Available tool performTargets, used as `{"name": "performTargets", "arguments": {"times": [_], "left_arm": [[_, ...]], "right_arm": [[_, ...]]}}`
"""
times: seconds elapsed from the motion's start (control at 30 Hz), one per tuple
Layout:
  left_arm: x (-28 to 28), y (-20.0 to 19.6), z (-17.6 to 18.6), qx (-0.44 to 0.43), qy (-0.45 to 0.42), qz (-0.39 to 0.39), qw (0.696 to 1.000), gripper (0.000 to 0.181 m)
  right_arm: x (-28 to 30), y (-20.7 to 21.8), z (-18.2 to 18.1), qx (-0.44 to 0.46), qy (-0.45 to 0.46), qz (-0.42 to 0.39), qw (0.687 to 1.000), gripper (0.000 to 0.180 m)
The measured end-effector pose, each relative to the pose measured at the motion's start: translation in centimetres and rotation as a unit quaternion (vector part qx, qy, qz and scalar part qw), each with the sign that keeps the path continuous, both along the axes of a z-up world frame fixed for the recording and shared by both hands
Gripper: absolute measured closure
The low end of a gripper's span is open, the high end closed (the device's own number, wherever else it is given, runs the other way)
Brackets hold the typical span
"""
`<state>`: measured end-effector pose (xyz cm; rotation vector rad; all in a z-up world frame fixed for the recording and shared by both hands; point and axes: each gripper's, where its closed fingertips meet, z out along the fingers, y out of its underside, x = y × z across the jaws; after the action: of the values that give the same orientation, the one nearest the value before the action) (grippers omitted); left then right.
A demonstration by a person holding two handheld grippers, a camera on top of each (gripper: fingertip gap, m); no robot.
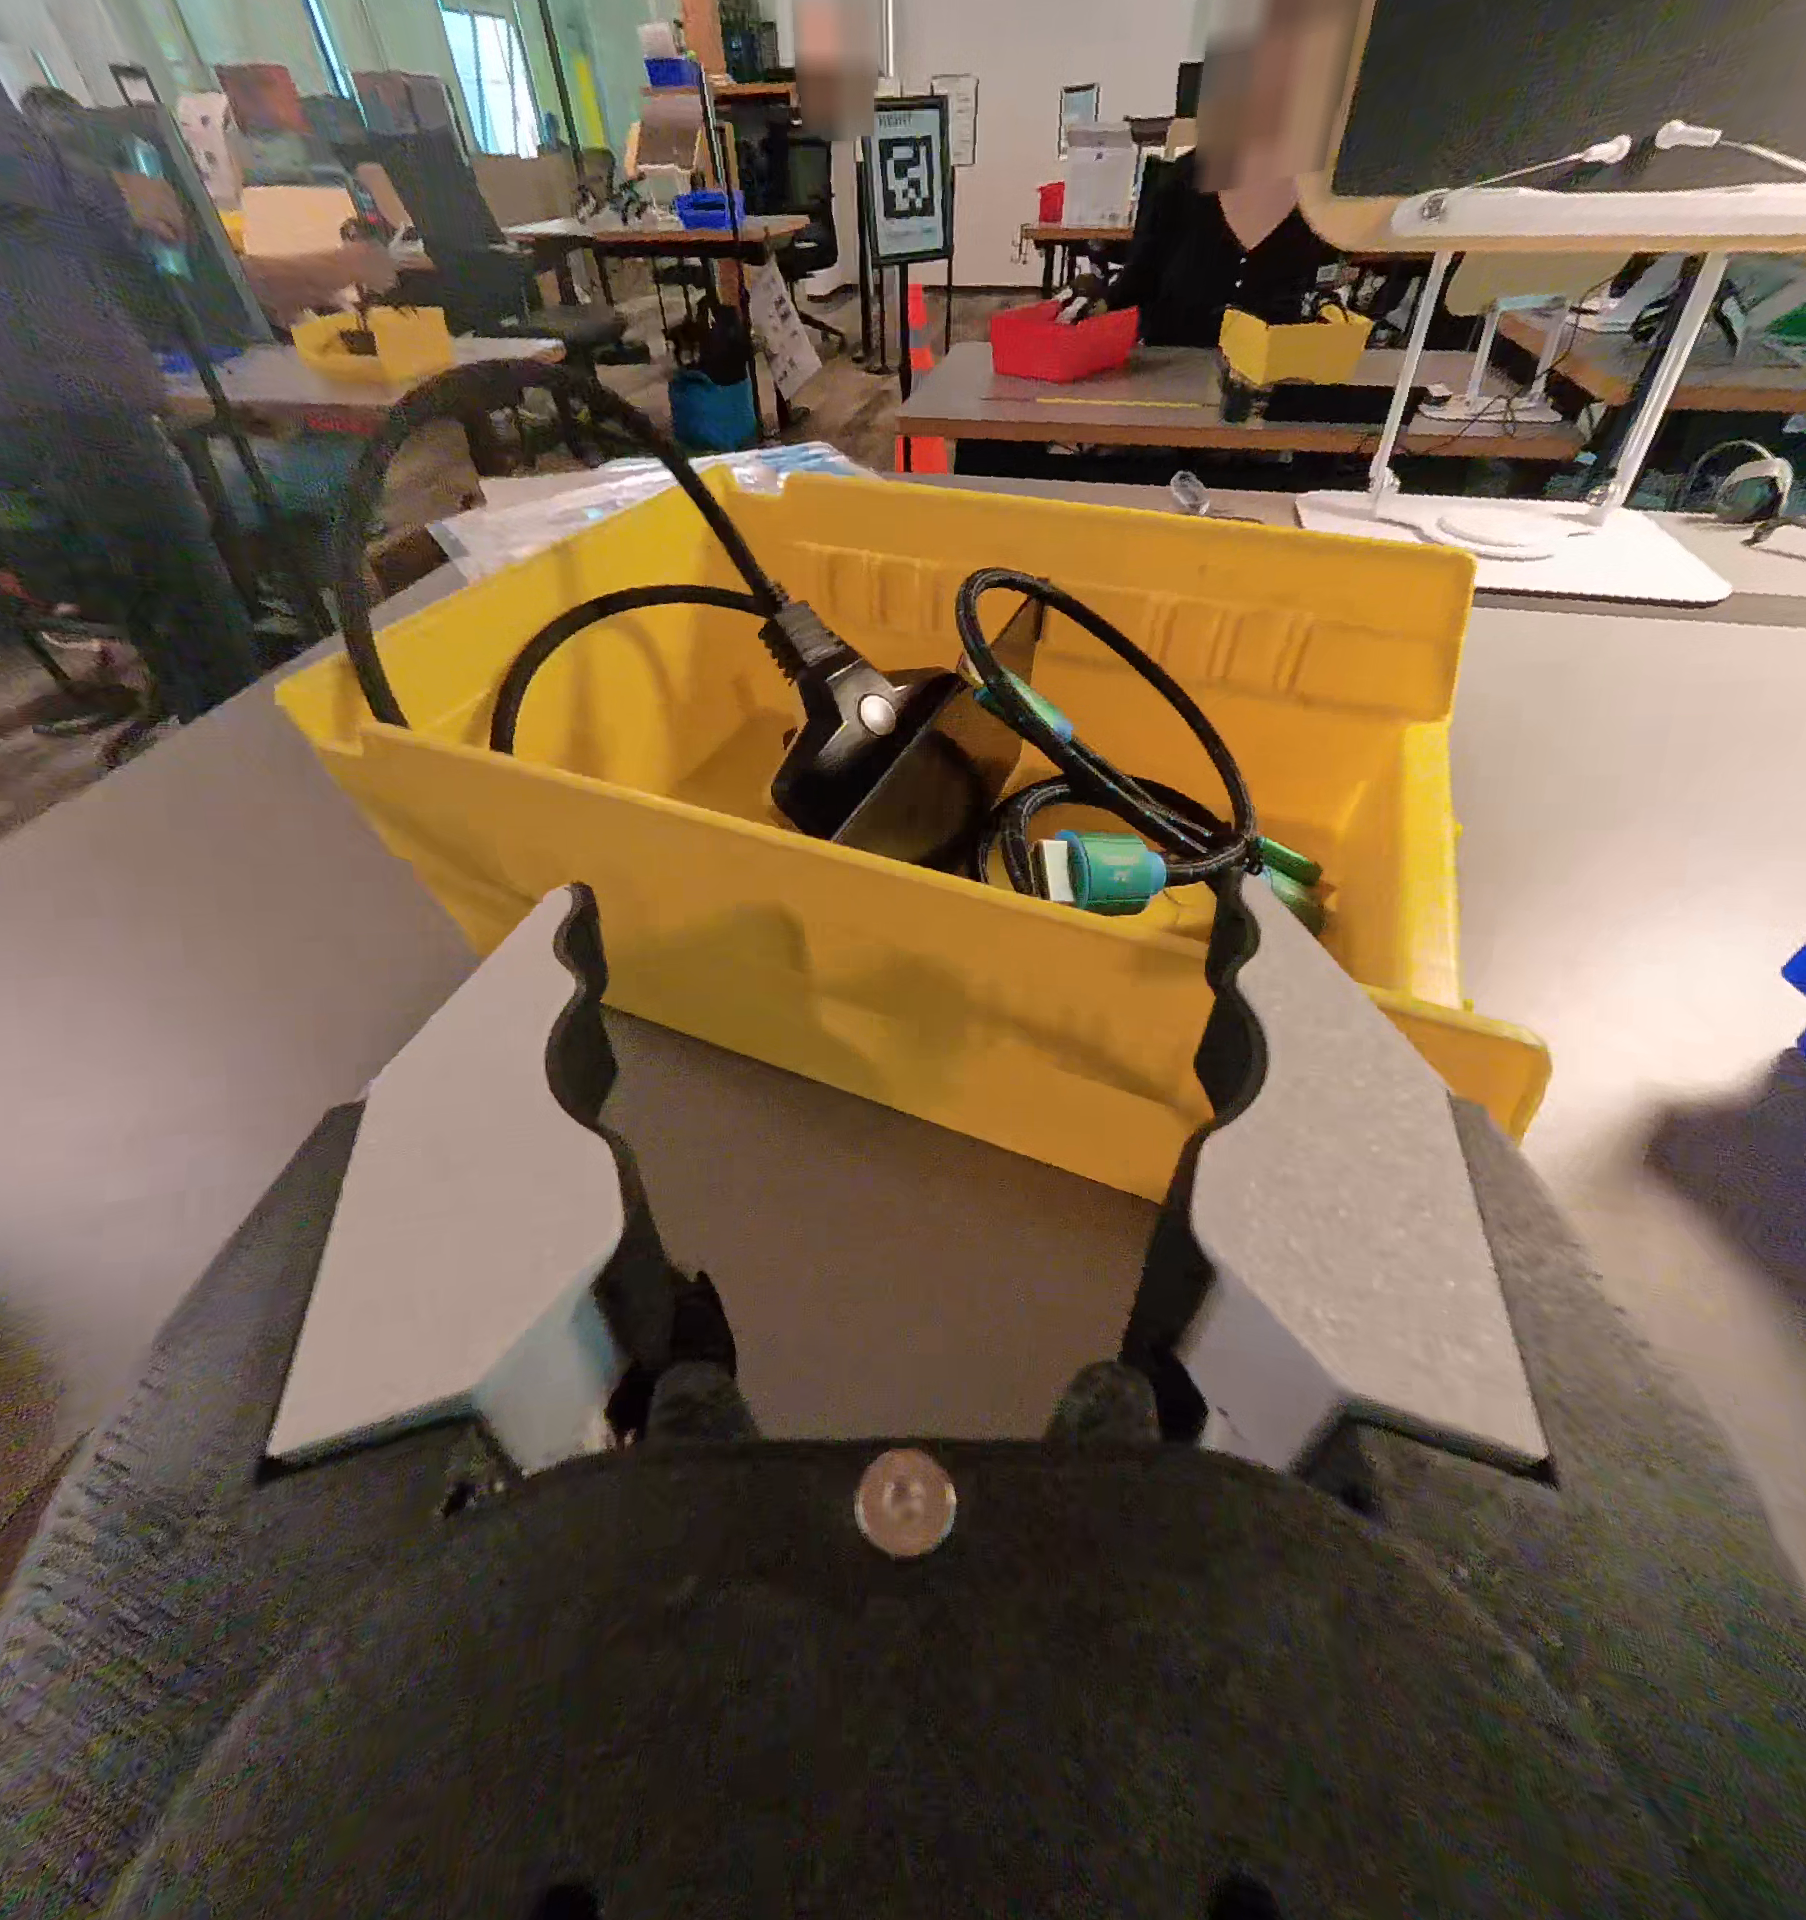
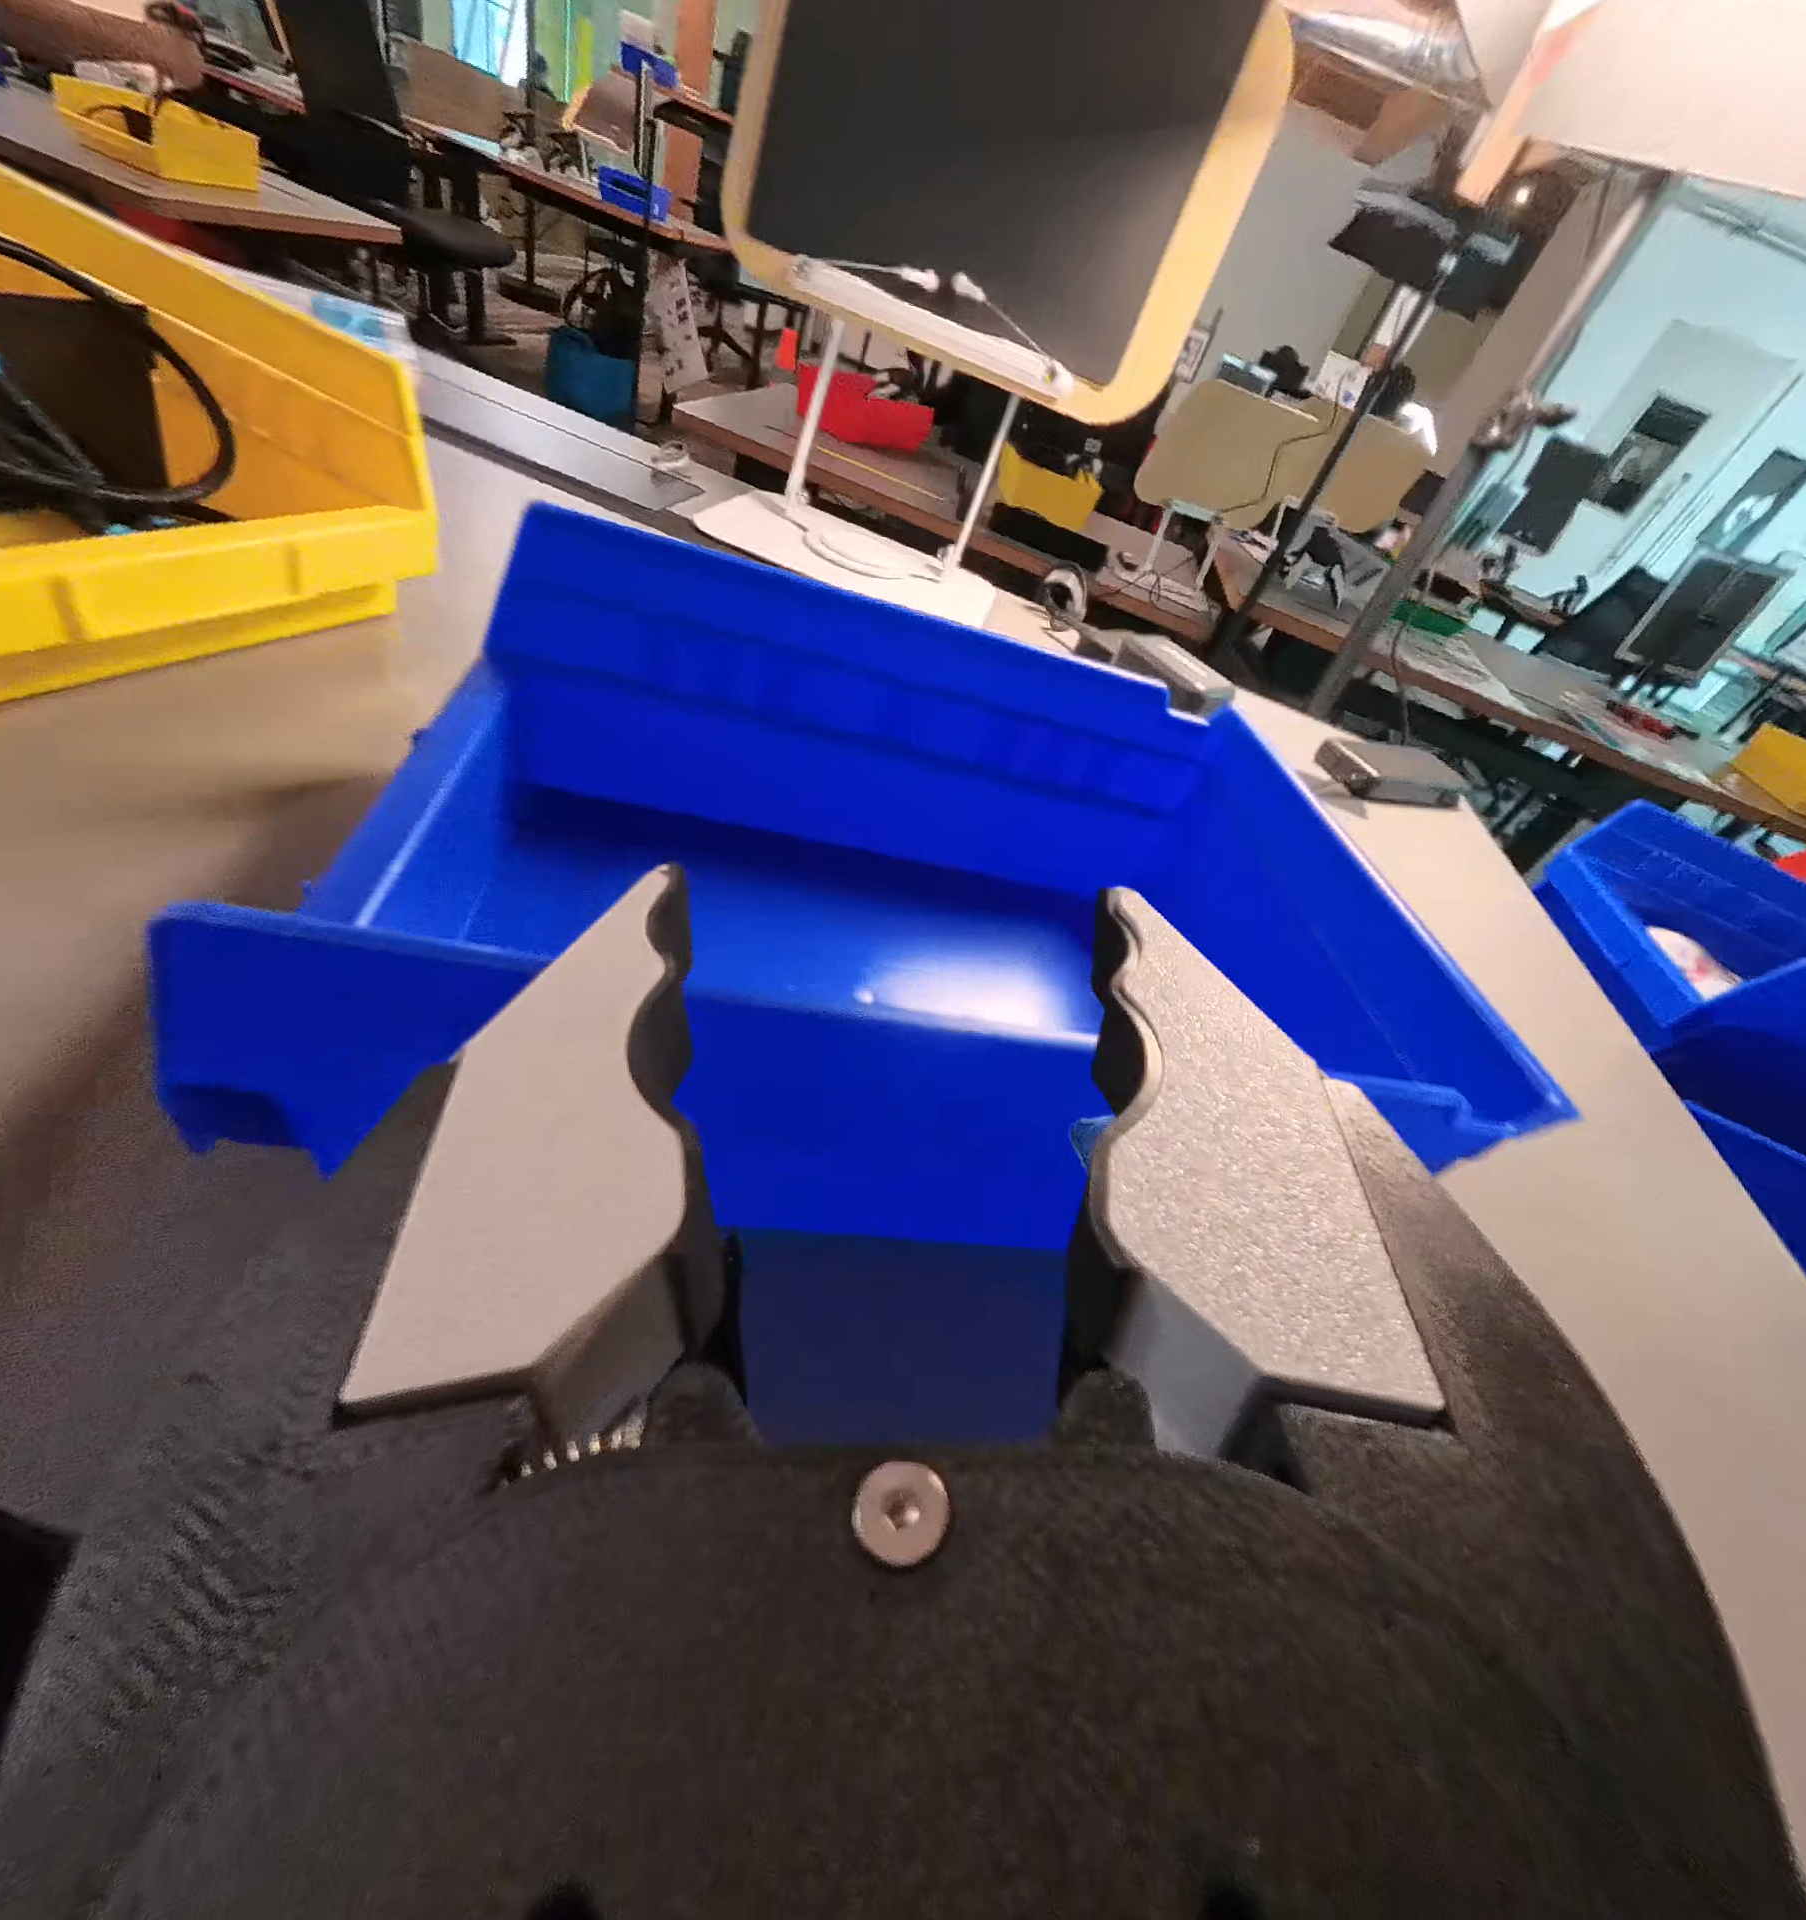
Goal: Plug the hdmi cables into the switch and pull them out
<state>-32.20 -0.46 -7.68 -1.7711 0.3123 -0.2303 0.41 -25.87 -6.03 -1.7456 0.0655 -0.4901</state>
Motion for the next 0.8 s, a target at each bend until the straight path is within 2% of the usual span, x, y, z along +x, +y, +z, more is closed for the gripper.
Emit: {"name": "performTargets", "arguments": {"times": [0.03, 0.1, 0.2, 0.33, 0.4, 0.6, 0.7, 0.8], "left_arm": [[-0.7, -0.3, 0.1, -0.011, -0.016, -0.003, 1.000, 0.071], [-1.3, -1.6, 1.0, -0.007, -0.034, -0.013, 0.999, 0.071], [1.1, -3.5, 1.8, 0.018, -0.011, -0.033, 0.999, 0.069], [3.7, -2.8, 0.0, 0.032, 0.054, -0.013, 0.998, 0.068], [3.2, -2.3, -0.5, 0.039, 0.062, 0.000, 0.997, 0.060], [-4.0, -1.2, -1.0, 0.013, 0.046, 0.057, 0.997, 0.067], [-8.1, -0.9, 0.0, 0.022, 0.036, 0.100, 0.994, 0.074], [-5.9, -2.6, 3.4, 0.067, 0.011, 0.049, 0.997, 0.082]], "right_arm": [[0.1, -0.6, 0.0, 0.000, 0.013, 0.006, 1.000, 0.098], [-1.2, -1.2, 0.2, 0.008, 0.029, 0.030, 0.999, 0.092], [-5.3, -0.1, 0.1, 0.015, 0.032, 0.063, 0.997, 0.081], [-6.7, 2.8, -1.5, -0.009, -0.010, 0.025, 1.000, 0.067], [-6.1, 3.4, -2.2, -0.013, -0.012, 0.013, 1.000, 0.063], [-0.9, -0.5, -2.1, -0.011, -0.016, -0.038, 0.999, 0.070], [2.4, -3.6, -1.3, -0.015, -0.029, -0.080, 0.996, 0.081], [0.9, -3.7, 0.9, 0.007, -0.015, -0.041, 0.999, 0.092]]}}
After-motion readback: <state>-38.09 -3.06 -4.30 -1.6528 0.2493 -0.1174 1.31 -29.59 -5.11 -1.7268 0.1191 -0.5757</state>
